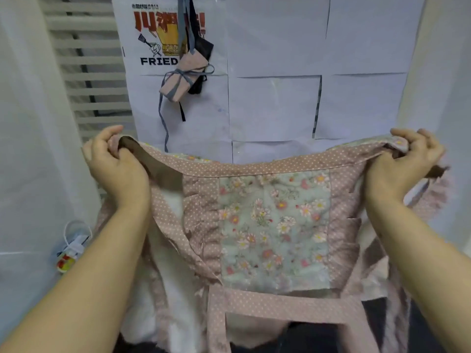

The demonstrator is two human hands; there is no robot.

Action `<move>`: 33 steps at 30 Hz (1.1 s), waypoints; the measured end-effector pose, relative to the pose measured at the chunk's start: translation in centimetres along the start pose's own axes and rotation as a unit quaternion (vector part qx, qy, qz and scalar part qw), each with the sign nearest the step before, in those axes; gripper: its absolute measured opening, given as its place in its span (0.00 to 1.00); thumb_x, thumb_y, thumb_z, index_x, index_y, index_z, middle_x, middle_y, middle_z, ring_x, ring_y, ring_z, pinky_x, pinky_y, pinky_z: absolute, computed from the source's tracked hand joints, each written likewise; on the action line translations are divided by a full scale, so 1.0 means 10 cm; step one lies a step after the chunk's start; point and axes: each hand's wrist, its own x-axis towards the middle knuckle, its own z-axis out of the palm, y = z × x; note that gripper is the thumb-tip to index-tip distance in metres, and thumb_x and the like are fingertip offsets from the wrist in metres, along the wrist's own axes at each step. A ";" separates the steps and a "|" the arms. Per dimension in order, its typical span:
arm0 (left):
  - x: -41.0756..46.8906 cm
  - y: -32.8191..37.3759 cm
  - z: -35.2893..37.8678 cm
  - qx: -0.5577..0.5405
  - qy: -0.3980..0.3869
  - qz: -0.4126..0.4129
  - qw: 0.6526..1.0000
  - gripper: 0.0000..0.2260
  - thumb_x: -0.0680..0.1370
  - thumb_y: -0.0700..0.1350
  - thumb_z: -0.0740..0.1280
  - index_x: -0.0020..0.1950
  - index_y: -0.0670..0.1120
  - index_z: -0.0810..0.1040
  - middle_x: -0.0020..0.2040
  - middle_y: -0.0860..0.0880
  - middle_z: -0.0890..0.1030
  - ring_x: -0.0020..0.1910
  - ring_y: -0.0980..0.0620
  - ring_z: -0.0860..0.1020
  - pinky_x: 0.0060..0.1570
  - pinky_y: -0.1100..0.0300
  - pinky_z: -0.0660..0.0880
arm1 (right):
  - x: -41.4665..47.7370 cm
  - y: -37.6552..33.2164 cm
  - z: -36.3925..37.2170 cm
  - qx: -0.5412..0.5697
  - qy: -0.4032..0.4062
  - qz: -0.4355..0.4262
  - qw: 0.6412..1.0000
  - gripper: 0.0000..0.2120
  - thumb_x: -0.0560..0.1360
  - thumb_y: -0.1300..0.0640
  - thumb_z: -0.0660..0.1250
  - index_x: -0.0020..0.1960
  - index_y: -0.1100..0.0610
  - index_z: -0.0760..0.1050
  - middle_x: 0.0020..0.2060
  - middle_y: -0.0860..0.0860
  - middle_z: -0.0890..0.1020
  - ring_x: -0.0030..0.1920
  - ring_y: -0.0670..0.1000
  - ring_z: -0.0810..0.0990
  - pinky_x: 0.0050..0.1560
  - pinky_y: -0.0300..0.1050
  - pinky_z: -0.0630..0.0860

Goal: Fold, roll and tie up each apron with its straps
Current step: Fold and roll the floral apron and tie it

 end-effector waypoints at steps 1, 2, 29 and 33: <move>0.00 -0.11 -0.02 0.025 -0.022 -0.002 0.999 0.17 0.73 0.33 0.55 0.53 0.46 0.79 0.55 0.48 0.73 0.49 0.61 0.73 0.54 0.77 0.65 | 0.01 0.09 0.02 -0.028 -0.020 0.007 0.999 0.18 0.69 0.67 0.55 0.45 0.46 0.73 0.61 0.58 0.66 0.58 0.35 0.68 0.58 0.24 0.62; -0.01 -0.29 -0.04 0.059 -0.049 -0.008 0.997 0.17 0.73 0.34 0.56 0.53 0.44 0.80 0.55 0.46 0.75 0.50 0.57 0.75 0.55 0.73 0.67 | -0.01 0.23 0.05 -0.066 -0.046 0.018 0.997 0.17 0.69 0.67 0.55 0.47 0.50 0.76 0.62 0.57 0.66 0.60 0.40 0.69 0.59 0.25 0.61; -1.68 -2.95 -0.49 0.533 -0.352 -0.016 0.769 0.19 0.69 0.34 0.67 0.60 0.44 0.77 0.63 0.38 0.69 0.58 0.34 0.70 0.58 0.41 0.66 | -1.99 3.13 -0.04 -0.395 -0.638 0.166 0.640 0.18 0.74 0.59 0.68 0.63 0.59 0.74 0.61 0.59 0.73 0.56 0.59 0.75 0.56 0.48 0.71; -2.21 -2.73 -0.40 0.427 -0.504 -0.045 0.750 0.06 0.76 0.39 0.66 0.52 0.42 0.77 0.52 0.43 0.77 0.47 0.42 0.76 0.42 0.52 0.71 | -2.22 3.15 -0.18 -0.415 -0.585 0.263 0.646 0.30 0.70 0.53 0.74 0.68 0.61 0.69 0.63 0.62 0.72 0.62 0.62 0.70 0.63 0.53 0.68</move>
